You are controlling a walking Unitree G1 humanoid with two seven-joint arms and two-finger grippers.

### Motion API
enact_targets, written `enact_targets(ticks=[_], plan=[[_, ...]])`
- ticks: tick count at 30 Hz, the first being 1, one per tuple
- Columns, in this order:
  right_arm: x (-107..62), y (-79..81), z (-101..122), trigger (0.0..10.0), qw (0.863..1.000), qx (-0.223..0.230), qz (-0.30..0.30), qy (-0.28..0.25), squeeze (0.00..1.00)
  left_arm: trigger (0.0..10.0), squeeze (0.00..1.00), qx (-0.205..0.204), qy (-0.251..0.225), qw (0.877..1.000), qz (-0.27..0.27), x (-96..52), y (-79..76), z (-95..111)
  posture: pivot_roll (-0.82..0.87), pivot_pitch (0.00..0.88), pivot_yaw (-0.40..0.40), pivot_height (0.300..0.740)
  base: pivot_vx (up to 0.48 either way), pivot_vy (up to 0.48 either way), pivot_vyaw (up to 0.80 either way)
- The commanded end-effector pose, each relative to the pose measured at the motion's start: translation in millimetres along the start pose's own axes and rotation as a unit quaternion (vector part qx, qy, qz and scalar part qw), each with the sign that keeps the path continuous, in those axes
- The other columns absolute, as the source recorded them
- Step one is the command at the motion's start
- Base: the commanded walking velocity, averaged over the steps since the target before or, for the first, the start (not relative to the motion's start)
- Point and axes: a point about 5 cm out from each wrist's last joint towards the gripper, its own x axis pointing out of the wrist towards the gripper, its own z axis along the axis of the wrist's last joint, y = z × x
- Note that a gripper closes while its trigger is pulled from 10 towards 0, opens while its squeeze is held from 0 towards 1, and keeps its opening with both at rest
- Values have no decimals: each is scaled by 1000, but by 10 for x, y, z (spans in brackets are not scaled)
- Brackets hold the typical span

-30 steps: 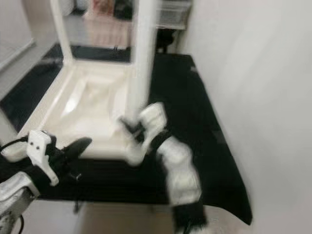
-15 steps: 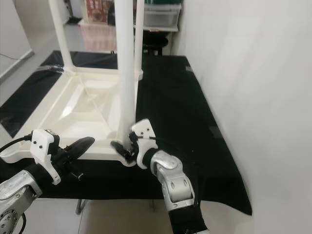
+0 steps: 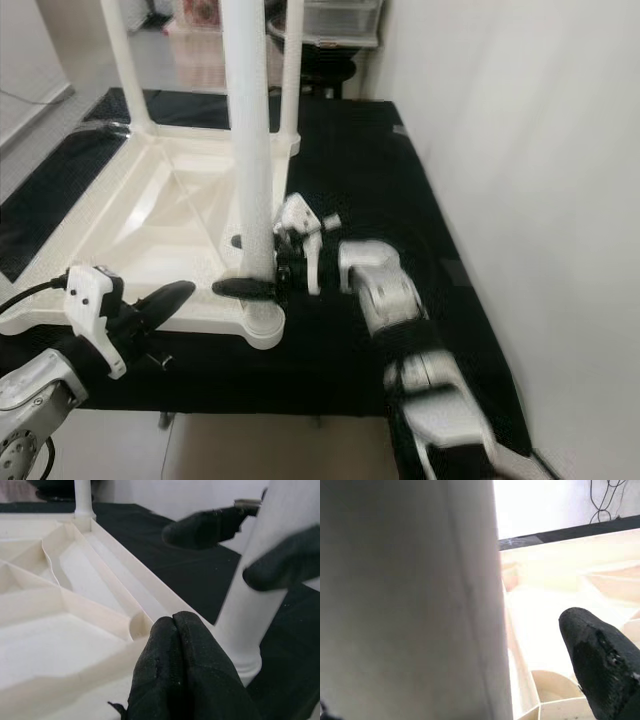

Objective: Building children table

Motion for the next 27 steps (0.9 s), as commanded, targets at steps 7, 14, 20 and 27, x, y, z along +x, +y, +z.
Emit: enact_targets(ticks=[7,14,20,27], plan=[[-17,-89,35,0,999,23,17,-21,0,10000,0,-5,5,1000,-5,-48,-73,1,120,160,-91,740,0,0,0],[-173,-157,3,0,1000,10,-2,-18,0,10000,0,-9,3,1000,-7,-51,-96,1,100,158,-87,740,0,0,0],[-445,-206,-73,0,995,-26,-98,-15,0,10000,0,-10,2,1000,-7,-53,-93,7,75,164,-90,740,0,0,0],[-316,-148,-294,0,955,8,-294,-29,0,10000,0,-9,3,1000,-6,-76,-49,24,33,179,-62,740,0,0,0]])
